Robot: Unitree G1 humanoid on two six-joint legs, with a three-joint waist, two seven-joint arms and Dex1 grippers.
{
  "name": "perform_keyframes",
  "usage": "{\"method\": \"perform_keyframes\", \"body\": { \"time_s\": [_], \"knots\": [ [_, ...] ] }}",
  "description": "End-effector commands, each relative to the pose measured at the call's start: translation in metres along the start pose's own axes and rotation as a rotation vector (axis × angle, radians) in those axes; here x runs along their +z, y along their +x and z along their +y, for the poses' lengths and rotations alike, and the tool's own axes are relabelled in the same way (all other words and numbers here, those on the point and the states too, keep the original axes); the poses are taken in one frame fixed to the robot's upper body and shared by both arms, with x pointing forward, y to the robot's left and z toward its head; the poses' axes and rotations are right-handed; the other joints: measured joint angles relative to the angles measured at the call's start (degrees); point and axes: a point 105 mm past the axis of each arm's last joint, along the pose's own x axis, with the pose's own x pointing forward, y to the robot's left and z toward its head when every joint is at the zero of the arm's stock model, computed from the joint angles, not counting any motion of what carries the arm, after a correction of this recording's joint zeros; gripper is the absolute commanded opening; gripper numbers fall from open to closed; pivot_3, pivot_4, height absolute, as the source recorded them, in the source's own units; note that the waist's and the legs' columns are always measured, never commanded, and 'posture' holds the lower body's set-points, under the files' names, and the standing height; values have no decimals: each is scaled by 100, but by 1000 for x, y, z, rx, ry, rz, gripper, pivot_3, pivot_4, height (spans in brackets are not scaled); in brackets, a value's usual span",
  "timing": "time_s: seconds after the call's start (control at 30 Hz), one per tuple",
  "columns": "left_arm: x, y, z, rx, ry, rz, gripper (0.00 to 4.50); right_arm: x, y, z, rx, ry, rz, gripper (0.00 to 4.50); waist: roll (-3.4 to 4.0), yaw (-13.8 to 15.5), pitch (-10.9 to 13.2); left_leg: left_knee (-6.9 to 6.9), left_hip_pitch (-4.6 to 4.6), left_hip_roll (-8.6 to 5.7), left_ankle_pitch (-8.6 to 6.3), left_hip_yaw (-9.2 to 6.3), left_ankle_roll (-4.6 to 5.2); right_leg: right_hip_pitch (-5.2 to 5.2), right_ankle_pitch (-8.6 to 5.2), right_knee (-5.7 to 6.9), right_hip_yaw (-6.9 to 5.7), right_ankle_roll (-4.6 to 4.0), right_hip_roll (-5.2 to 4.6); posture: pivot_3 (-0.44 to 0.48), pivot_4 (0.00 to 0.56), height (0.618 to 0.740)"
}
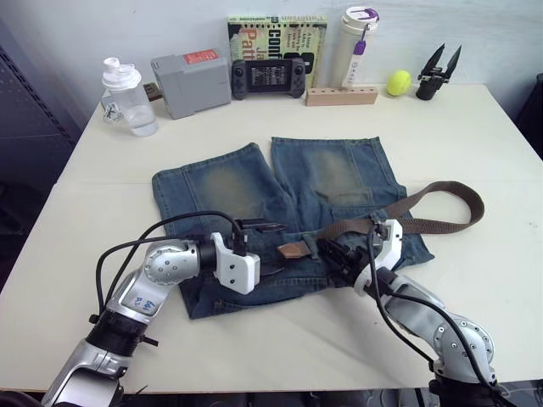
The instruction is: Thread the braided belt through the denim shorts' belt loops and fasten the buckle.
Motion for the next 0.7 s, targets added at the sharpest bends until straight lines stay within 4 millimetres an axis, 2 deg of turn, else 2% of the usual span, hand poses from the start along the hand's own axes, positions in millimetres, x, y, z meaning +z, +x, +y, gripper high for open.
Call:
{"method": "perform_keyframes", "body": {
  "time_s": [0.03,0.07,0.1,0.17,0.2,0.3,0.33,0.4,0.43,0.63,0.7],
  "knots": [
    [6,7,3,3,46,-30,4226,1,-3,11,41,-16,-6,0,0,0,0,0,0,0,0,0,0,0,0,0,-1,0,0,0,150,726],
    [7,8,3,1,48,-34,3927,1,-3,11,40,-17,-6,0,0,-1,0,0,0,0,0,0,0,0,0,0,-2,0,0,0,150,726],
    [8,9,3,1,50,-42,3839,1,-3,11,39,-17,-6,0,0,0,0,1,0,0,0,0,0,0,0,0,-1,0,0,0,150,726],
    [11,11,1,-8,60,-55,2962,1,-3,11,37,-19,-6,0,0,-1,0,1,0,1,0,0,0,0,0,0,-1,0,0,0,150,726],
    [12,11,0,-14,68,-60,2728,1,-3,11,36,-19,-6,0,0,-1,0,1,0,0,0,0,0,0,0,0,-1,0,0,0,150,726],
    [13,10,-2,-23,76,-65,1373,0,-3,11,34,-19,-6,0,0,-1,0,1,0,1,0,0,0,0,0,0,-1,0,-1,0,150,726],
    [13,9,-2,-28,80,-64,754,0,-3,10,33,-21,-5,0,0,-1,0,2,0,0,0,0,0,0,0,0,-1,0,-1,0,150,726],
    [13,9,-2,-31,89,-61,204,0,-3,10,31,-22,-4,0,0,-1,0,2,0,1,0,0,0,0,0,0,-1,0,-1,0,150,726],
    [13,9,-2,-31,92,-59,33,0,-2,9,30,-23,-3,0,0,-2,0,1,0,1,0,-1,0,0,0,0,-1,0,-1,0,150,726],
    [8,6,-3,-35,108,-30,33,4,-3,11,38,-26,-4,0,0,-2,0,2,0,1,0,0,0,0,0,0,-1,0,0,0,150,726],
    [8,5,-3,-33,111,-28,0,7,-6,9,26,-30,-10,784,0,0,0,1,0,1,0,0,0,0,0,0,-1,0,-1,0,150,726]
  ]
}}
